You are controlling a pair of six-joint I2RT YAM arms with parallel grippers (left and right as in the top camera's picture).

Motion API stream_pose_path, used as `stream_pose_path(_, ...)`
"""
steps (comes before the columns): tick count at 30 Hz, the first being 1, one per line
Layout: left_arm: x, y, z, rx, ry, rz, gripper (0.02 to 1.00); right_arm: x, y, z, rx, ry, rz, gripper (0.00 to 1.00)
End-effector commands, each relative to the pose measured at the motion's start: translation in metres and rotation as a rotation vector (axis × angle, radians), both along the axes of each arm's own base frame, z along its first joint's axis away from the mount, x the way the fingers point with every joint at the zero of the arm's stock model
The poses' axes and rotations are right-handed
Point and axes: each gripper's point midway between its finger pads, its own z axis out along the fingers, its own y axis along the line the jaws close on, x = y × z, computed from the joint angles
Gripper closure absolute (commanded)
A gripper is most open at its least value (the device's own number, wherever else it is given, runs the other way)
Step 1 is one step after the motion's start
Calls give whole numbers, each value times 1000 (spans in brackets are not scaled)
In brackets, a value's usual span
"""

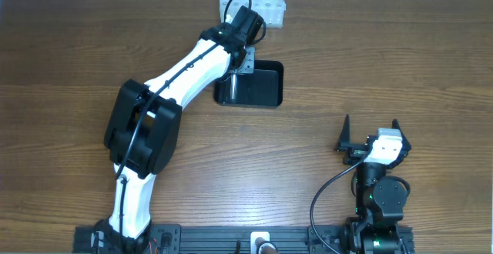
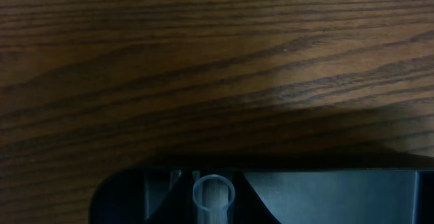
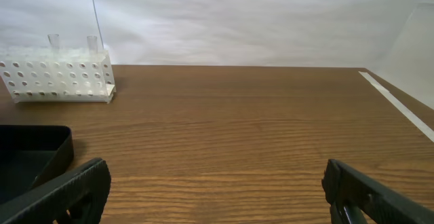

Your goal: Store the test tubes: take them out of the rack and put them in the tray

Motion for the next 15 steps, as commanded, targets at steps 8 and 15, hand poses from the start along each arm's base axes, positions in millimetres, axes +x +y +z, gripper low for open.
stream_pose_path(8, -6, -3, -12, -7, 34, 3, 958, 0, -1, -3, 3, 2, -2, 7)
stream_pose_path(15, -7, -4, -14, -6, 37, -2, 807, 0, -1, -2, 3, 2, -2, 9)
